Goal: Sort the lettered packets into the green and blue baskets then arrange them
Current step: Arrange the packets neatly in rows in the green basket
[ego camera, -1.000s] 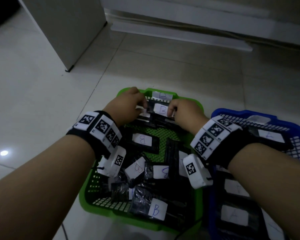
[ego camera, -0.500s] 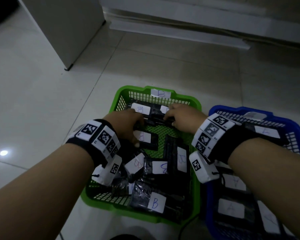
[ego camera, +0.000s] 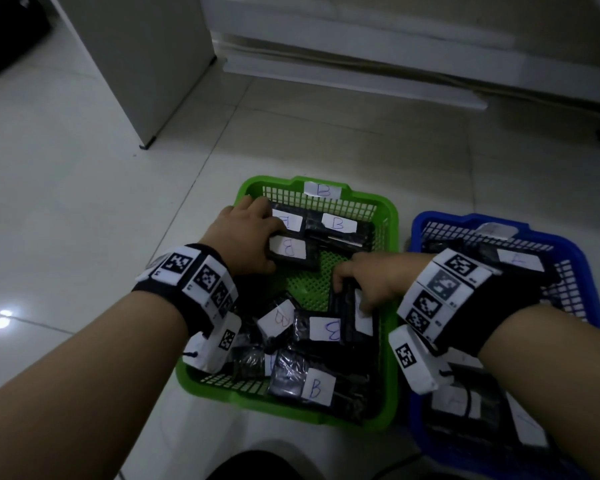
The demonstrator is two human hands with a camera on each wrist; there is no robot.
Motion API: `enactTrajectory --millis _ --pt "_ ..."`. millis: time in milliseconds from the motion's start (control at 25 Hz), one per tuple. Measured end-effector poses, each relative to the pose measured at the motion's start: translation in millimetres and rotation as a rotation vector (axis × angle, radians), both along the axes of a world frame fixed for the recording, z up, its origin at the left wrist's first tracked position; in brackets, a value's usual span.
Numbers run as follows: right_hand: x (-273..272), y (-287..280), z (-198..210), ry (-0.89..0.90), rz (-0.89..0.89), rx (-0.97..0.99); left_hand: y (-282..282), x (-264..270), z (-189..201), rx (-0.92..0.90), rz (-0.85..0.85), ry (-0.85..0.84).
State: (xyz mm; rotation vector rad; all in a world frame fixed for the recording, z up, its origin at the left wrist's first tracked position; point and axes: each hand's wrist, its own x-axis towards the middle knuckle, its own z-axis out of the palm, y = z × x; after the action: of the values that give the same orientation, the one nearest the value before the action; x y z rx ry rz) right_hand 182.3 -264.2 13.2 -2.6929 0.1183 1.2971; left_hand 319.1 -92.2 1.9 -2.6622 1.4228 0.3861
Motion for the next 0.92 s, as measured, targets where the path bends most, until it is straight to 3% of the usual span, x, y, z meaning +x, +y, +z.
enactTrajectory --millis 320,600,720,920 --pt "-3.5 -19.2 17.7 -0.193 -0.180 0.246 -14.3 -2.6 -12.4 0.086 -0.008 0.029" --pt "12.7 -33.9 17.8 -0.661 -0.741 0.207 -6.4 -7.9 -24.2 0.112 0.052 -0.130" --pt "26.2 -19.1 -2.0 -0.646 -0.889 0.275 4.2 -13.4 -14.4 0.206 0.030 -0.208" --pt "45.4 15.5 -31.6 -0.673 -0.969 0.369 22.3 -18.5 2.0 0.208 0.031 -0.085"
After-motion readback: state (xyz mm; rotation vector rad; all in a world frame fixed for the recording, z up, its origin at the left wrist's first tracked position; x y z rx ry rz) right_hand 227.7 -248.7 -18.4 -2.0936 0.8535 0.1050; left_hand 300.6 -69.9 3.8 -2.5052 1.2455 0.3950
